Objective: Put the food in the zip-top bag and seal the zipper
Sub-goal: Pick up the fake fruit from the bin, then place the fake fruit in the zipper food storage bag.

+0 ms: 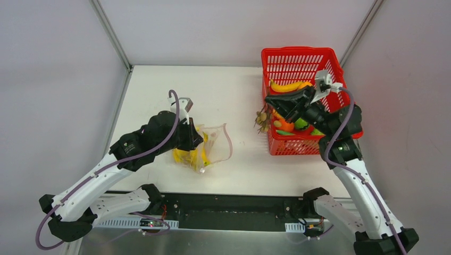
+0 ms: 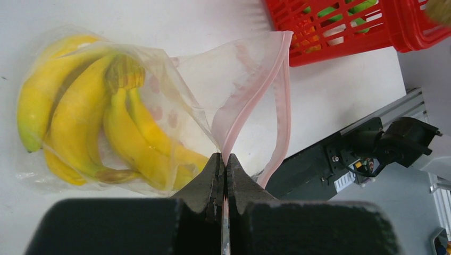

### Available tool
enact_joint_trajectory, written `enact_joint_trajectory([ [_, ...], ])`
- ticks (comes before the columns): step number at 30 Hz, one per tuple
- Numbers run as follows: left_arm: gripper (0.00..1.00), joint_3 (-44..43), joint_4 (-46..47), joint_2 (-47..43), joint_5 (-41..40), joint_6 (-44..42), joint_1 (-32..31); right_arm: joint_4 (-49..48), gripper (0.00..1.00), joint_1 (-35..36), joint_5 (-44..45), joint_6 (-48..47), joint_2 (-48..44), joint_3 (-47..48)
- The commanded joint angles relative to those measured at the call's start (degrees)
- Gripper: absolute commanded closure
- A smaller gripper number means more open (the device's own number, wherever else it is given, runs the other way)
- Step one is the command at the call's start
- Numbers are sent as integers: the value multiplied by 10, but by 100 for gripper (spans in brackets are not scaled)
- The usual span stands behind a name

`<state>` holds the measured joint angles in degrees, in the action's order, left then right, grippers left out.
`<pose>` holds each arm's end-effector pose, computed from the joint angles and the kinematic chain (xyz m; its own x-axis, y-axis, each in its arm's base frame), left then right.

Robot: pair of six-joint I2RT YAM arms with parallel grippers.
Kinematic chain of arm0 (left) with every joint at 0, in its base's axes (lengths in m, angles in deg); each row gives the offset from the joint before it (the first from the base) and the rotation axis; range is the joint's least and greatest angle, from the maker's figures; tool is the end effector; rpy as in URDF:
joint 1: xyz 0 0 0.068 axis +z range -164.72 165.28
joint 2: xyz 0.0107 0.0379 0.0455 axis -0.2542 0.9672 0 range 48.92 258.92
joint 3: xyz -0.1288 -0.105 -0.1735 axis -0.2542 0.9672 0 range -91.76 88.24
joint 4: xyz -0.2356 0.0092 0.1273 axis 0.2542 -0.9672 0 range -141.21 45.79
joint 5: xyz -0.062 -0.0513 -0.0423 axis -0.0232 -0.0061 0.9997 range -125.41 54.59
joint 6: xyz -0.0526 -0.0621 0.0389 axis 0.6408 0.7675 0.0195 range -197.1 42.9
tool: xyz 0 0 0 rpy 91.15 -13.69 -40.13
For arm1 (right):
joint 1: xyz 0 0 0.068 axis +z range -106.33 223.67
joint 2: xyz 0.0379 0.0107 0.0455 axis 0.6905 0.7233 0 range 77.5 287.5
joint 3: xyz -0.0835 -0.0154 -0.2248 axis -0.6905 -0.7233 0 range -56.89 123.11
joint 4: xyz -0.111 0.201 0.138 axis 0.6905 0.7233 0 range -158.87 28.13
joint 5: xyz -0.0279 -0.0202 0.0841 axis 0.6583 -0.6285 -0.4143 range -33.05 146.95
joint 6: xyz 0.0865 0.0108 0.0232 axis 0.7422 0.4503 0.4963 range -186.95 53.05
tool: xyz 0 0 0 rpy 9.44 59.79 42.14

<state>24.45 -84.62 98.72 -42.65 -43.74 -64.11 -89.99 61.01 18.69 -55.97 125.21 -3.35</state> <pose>0.1635 -0.1750 0.3400 -0.6156 -0.1202 -0.7788 0.4083 0.7967 -0.4457 0.2065 0.1167 0.4312 0.2798 0.2441 -0.9285 -0.8295 0.5485 -0.1058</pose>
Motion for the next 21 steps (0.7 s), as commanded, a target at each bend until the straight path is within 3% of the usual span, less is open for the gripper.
enact_joint_trajectory([
  [1, 100, -4, 44, 4, 31, 17, 6, -93, 100, 98, -4, -3, 2, -17],
  [6, 100, -2, 52, -1, 41, 29, 6, -61, 100, 246, 57, -139, 33, -16],
  [10, 100, -4, 54, -6, 46, 33, 5, -92, 100, 333, 103, -222, 65, -32],
  [15, 100, -11, 52, -5, 48, 32, 6, -174, 100, 388, 135, -278, 120, -59],
  [21, 100, -13, 49, -8, 51, 31, 6, -258, 100, 398, 172, -305, 186, -76],
])
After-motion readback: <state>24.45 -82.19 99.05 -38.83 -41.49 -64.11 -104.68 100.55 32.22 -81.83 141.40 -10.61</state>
